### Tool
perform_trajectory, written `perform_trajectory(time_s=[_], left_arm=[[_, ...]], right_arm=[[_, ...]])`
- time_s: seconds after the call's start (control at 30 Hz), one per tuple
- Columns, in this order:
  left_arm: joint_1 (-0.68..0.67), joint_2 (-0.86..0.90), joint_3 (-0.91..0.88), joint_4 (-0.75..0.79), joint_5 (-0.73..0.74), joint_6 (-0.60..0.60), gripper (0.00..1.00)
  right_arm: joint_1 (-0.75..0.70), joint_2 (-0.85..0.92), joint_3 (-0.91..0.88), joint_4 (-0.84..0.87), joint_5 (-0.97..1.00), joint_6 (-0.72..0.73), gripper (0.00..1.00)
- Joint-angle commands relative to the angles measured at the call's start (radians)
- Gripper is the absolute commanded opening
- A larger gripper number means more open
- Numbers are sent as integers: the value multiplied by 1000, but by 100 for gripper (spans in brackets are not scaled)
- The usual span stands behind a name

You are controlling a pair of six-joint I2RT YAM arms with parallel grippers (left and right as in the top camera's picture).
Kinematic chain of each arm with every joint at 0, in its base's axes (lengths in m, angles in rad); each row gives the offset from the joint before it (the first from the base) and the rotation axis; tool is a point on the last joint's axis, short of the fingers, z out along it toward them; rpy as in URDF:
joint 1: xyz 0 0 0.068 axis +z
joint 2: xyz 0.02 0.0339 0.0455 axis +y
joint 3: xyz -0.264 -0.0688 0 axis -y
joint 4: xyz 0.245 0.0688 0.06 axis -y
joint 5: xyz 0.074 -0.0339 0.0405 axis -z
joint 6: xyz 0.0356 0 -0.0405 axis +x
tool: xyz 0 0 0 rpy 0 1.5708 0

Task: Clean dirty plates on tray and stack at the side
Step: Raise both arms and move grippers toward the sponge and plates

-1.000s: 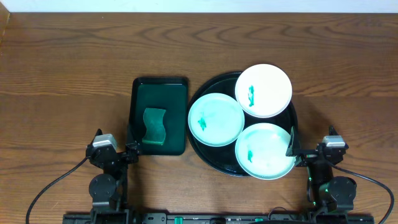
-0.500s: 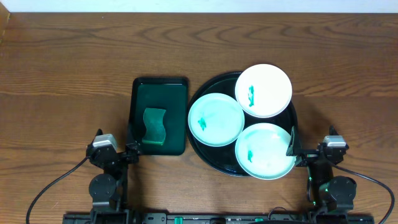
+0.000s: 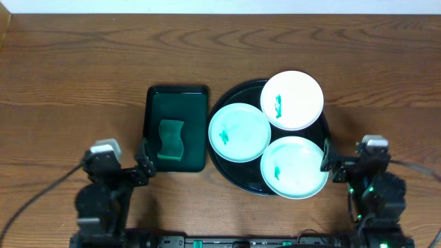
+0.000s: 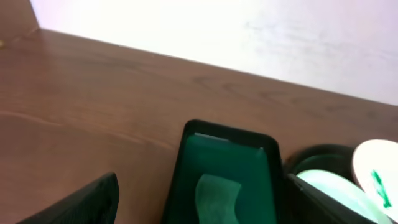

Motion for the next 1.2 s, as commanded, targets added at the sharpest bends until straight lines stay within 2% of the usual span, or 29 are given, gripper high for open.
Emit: perform_trajectory(time_s=[0.0, 0.17, 0.4, 0.5, 0.63, 0.67, 0.73, 0.83, 0.87, 0.97, 1.07, 1.17], left_arm=[[-2, 144, 184, -77, 39, -11, 83], [-2, 377, 466, -264, 110, -11, 84], [-2, 721, 809, -614, 171, 4, 83], [-2, 822, 856, -655, 171, 3, 83], [-2, 917, 855, -674, 196, 3, 84], [-2, 935, 855, -694, 209, 3, 84], [-2, 963, 854, -720, 233, 2, 80], [-2, 1006, 846, -749, 248, -9, 45], [-2, 1017, 840, -753, 248, -9, 33], [-2, 1040, 810, -752, 245, -13, 20], [-2, 1041, 766, -731, 236, -37, 19], [-2, 1041, 728, -702, 180, -83, 19]], right_arm=[[-15, 117, 144, -41, -74, 2, 99], [-15, 310, 403, -236, -134, 2, 99], [-15, 620, 803, -632, -204, 1, 99], [-15, 734, 906, -739, -254, 2, 99], [-15, 844, 939, -755, -406, 2, 99], [-15, 861, 935, -770, -436, 2, 96], [-7, 889, 924, -783, -452, 1, 72], [26, 929, 901, -783, -389, 2, 45], [40, 943, 893, -780, -372, 2, 40], [84, 997, 874, -760, -351, 3, 24], [128, 1061, 864, -735, -338, 28, 18], [164, 1125, 864, -710, -316, 37, 21]])
